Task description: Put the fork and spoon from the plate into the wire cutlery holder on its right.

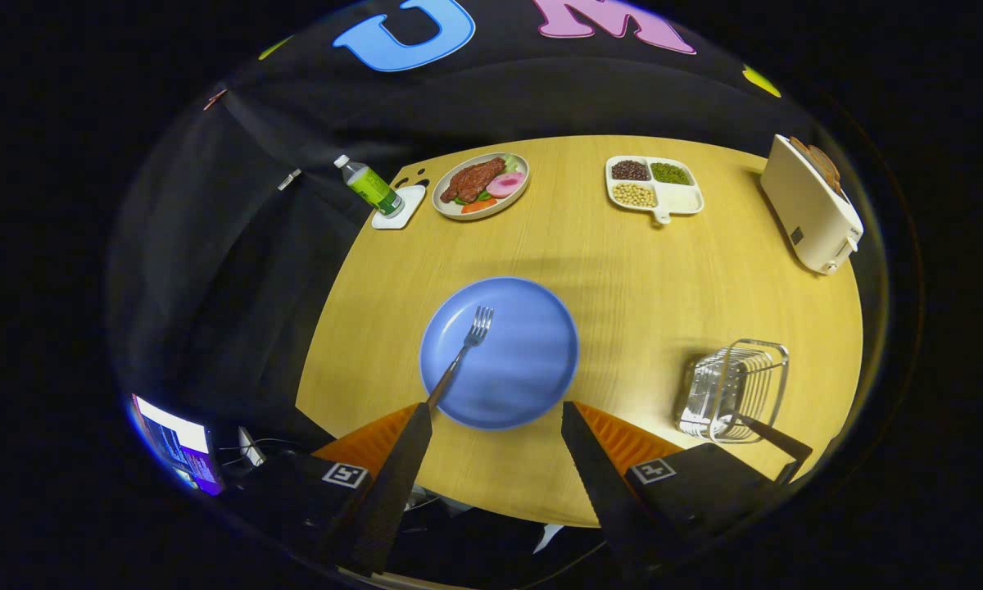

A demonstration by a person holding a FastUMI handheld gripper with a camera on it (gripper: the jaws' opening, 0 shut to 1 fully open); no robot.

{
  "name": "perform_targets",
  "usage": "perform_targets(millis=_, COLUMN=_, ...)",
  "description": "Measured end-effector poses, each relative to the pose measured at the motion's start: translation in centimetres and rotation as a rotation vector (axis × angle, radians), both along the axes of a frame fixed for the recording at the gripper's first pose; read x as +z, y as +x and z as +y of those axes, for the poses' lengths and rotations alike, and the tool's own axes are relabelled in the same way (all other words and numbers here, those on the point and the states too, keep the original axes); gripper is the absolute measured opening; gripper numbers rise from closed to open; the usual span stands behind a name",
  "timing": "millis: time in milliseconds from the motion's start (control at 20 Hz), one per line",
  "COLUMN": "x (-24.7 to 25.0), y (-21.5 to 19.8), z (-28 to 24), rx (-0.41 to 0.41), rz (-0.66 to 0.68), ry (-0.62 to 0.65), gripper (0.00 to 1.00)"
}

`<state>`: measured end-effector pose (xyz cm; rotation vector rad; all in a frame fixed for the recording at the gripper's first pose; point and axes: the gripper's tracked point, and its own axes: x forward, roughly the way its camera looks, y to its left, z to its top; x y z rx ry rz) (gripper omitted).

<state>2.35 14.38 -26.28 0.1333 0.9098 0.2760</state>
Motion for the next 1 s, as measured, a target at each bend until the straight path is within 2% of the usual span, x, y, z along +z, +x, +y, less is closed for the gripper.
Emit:
perform_targets(millis=200, x=-4.7, y=1.2, z=3.8, rx=0.055, rz=0.094, ry=-0.022, gripper=0.99)
perform_targets(millis=300, x=-7.0, y=2.3, z=5.1, rx=0.057, rz=0.138, ry=-0.037, gripper=0.99)
perform_targets(millis=550, x=-10.5, y=4.1, z=7.1, rx=0.018, rz=0.205, ry=-0.029, gripper=0.99)
perform_targets(millis=750, x=-12.2, y=5.2, z=6.3, rx=-0.054, rz=0.229, ry=-0.054, gripper=0.99)
perform_targets(millis=850, x=-12.5, y=5.2, z=6.4, rx=-0.053, rz=0.235, ry=-0.060, gripper=0.98)
perform_targets(millis=1000, x=-13.1, y=5.0, z=6.9, rx=-0.042, rz=0.233, ry=-0.064, gripper=0.88)
